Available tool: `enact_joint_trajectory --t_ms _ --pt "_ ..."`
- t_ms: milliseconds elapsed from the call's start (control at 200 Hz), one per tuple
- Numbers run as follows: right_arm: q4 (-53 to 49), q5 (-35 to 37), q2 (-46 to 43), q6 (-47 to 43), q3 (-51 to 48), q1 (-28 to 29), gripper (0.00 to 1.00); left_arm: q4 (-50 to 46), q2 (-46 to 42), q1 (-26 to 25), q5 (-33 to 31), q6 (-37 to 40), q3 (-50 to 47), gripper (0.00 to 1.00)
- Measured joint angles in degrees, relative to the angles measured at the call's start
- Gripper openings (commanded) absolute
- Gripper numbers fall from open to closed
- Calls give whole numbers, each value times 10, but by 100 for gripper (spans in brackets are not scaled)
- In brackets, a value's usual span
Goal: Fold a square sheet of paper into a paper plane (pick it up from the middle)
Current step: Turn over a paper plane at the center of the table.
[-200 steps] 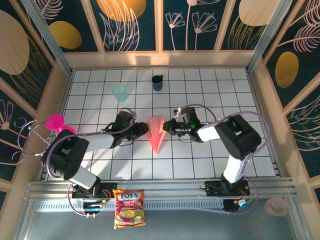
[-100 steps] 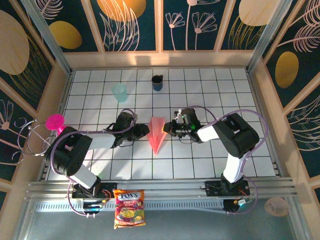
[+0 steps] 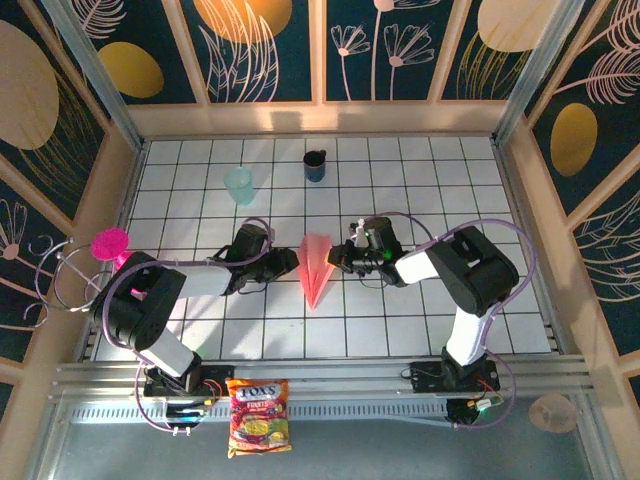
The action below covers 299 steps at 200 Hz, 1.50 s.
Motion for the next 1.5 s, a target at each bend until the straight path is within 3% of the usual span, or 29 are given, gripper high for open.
enact_joint_trajectory --t_ms 170,310,375,746,1176,1281,1432,1497 --pt "0 0 0 2 0 0 4 28 19 0 37 -4 0 24" --pt "0 0 0 2 0 0 3 32 28 0 51 -7 6 6" --pt "0 0 0 2 0 -1 3 32 28 0 52 -4 12 3" --pt "-34 20 -65 -16 -14 -31 3 -26 -48 0 -34 11 19 0" --pt "-69 43 -64 -29 -14 -25 5 -20 -43 0 -47 -9 -2 0" --pt "-85 46 -49 -29 -6 -23 12 -12 -29 0 -33 -15 -3 0" --pt "-127 67 -54 -33 8 -18 41 -4 -27 0 -16 -17 -3 0" --pt "-151 85 -72 -37 12 -8 48 -3 -27 0 -12 -17 -3 0"
